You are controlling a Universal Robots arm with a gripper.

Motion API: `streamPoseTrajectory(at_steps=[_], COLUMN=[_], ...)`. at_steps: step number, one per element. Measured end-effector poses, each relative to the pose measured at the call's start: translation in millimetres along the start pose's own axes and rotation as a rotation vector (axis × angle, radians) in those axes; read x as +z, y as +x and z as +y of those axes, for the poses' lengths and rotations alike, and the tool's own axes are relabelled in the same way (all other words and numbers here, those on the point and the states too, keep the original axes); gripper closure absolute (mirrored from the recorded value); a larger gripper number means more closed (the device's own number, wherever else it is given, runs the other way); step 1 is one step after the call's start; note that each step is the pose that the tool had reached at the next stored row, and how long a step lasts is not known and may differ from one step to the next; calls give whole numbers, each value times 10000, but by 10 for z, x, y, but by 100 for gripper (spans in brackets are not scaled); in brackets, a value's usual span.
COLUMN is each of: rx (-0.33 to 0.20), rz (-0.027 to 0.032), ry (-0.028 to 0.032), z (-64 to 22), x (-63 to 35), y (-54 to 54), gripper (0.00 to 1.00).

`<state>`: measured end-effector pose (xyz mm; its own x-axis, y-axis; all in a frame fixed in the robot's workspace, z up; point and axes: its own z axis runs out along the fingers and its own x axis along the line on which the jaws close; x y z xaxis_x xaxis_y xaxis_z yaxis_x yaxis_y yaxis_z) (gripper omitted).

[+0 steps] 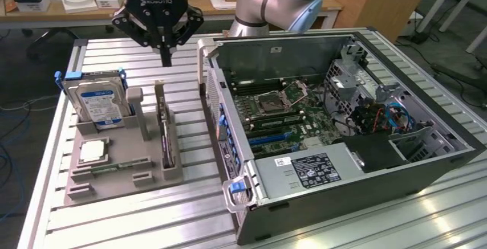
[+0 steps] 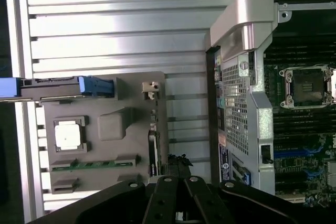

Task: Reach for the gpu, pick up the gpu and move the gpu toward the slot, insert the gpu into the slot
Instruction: 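Reach for the gpu, then pick up the gpu and move the gpu toward the slot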

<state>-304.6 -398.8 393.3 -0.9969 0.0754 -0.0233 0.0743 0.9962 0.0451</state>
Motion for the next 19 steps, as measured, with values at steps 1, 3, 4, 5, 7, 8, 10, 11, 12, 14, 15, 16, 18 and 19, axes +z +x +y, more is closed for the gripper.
streamPoseTrajectory(at_steps=[1,3,4,5,7,8,10,11,12,14,15,16,18,19], rx=[0,-1,-1,-1,-2,0,-1,-1,0,-1,-1,-1,-1,-1], rz=[-1,0,0,0,0,0,0,0,-1,0,0,0,0,0], ry=[0,0,0,0,0,0,0,0,0,-1,0,0,0,0], z=[-2,-5,-6,-8,-11,-13,-15,-17,-18,-18,-18,-18,-18,-18], x=[0,-1,-2,-3,-4,-4,-5,-6,-6,-6,-6,-6,-6,-6], y=[22,64,84,106,147,167,206,224,241,245,245,246,246,246], gripper=[90,90,90,90,90,90,90,90,90,90,90,90,90,90])
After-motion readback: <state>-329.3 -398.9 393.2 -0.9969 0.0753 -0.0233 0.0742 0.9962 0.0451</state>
